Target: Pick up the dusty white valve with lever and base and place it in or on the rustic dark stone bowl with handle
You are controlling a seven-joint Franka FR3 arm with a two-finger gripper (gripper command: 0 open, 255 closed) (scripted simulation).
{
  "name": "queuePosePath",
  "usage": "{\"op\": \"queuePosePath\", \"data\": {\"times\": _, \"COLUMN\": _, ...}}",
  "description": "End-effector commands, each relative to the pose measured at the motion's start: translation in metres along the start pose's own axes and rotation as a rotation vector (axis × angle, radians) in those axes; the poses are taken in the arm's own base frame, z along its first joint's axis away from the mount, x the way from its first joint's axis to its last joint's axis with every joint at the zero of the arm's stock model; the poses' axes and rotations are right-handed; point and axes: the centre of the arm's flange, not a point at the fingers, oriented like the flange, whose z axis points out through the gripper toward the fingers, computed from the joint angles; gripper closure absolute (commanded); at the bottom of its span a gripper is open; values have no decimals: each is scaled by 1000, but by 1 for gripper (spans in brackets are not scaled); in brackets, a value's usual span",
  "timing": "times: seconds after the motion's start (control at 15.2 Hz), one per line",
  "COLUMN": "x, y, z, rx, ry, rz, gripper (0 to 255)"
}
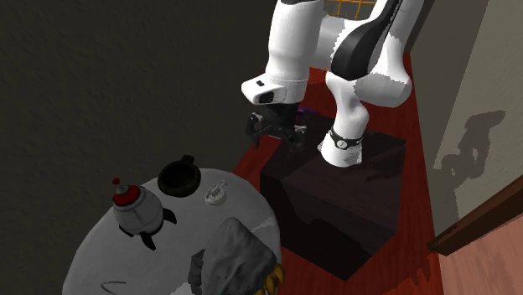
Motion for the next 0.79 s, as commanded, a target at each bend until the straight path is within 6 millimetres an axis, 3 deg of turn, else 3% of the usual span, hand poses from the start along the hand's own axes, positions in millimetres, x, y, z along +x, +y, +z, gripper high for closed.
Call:
{"op": "queuePosePath", "data": {"times": 0.0, "x": -4, "y": 14, "z": 21, "rx": -3, "ry": 0, "rz": -3, "gripper": 0}}
{"op": "queuePosePath", "data": {"times": 0.73, "x": -29, "y": 96, "z": 137, "rx": -10, "ry": -11, "rz": -12, "gripper": 0}}
